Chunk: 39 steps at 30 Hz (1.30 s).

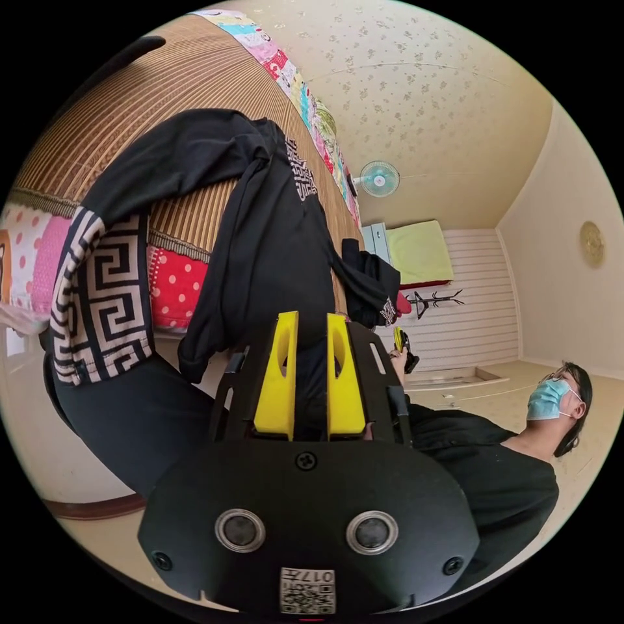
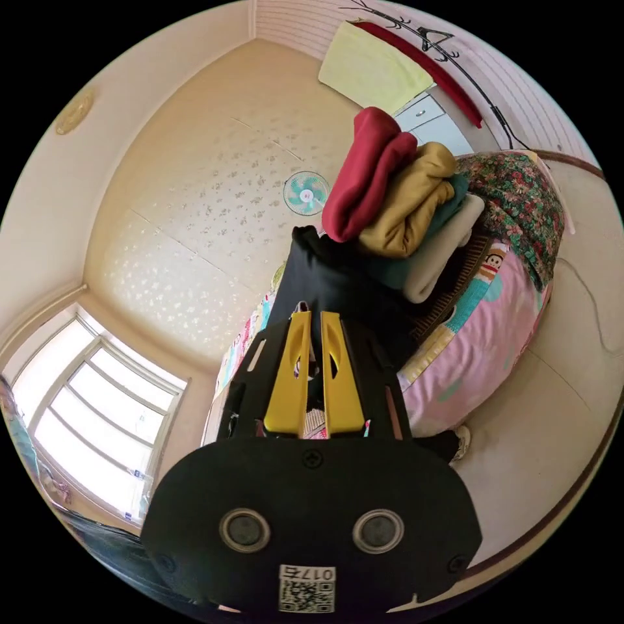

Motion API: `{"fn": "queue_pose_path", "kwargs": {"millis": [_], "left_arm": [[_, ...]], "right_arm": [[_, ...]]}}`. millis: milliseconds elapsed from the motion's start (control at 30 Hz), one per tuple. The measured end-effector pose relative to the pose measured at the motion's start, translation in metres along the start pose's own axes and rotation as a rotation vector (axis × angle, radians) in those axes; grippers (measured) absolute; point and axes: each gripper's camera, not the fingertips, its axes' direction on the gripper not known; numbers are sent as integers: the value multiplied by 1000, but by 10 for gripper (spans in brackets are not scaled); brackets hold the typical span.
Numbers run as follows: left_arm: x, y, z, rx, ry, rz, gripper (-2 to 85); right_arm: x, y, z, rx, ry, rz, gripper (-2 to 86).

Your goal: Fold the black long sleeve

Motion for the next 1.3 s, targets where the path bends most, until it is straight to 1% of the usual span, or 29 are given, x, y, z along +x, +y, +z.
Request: {"fn": "queue_pose_path", "kwargs": {"millis": [133,200,300,333,433,467,533,567,667,733,767,833,867,900,933,967,1033,1100,1133,1200,1233,1300], "left_arm": [[-5,-12,7,-7,12,4,76],[-8,-21,14,-23,20,12,76],[-10,-27,15,-18,30,26,76],[-11,-27,14,-14,33,29,76],[-21,-22,5,8,41,30,77],[-28,-18,1,16,44,22,76],[-37,-12,-6,26,45,16,76],[-42,-9,-9,28,37,18,76],[-51,-4,-13,33,15,24,76],[-54,-2,-13,41,16,29,76],[-56,0,-11,49,24,34,76],[-59,5,-7,59,38,42,77],[-62,9,-3,62,42,48,77],[-67,13,3,63,39,49,77],[-71,15,6,62,35,47,77],[-79,19,13,53,26,35,77],[-93,23,21,39,9,8,78],[-104,22,28,20,-36,-1,82],[-105,20,29,14,-56,0,83],[-105,1,39,-9,-152,21,85],[-104,-7,43,-15,-172,31,87],[-98,-49,65,-26,-208,84,96]], "right_arm": [[-7,19,31,-114,1,-40,58],[-7,17,48,-152,22,-22,75],[-7,10,59,-118,61,17,76],[-10,7,61,-111,100,23,60],[-27,-2,63,-85,138,18,39],[-33,-4,62,-64,128,3,37],[-71,-18,71,-2,56,-97,32],[-83,-23,77,5,34,-124,31],[-155,-40,130,-34,-139,-261,29],[-221,-37,188,-121,-302,-379,27],[-237,-33,205,-148,-340,-409,27],[-290,0,275,-278,-457,-522,26],[-299,13,294,-322,-481,-538,26],[-311,44,333,-421,-526,-563,26],[-315,83,371,-539,-563,-583,25],[-314,106,390,-614,-578,-586,25],[-296,199,449,-929,-639,-563,22],[-275,250,462,-1055,-669,-533,20],[-262,270,463,-1091,-665,-517,19],[-246,277,459,-1110,-655,-512,20],[-238,269,454,-1096,-637,-519,22],[-228,242,447,-1042,-575,-550,24]]}}
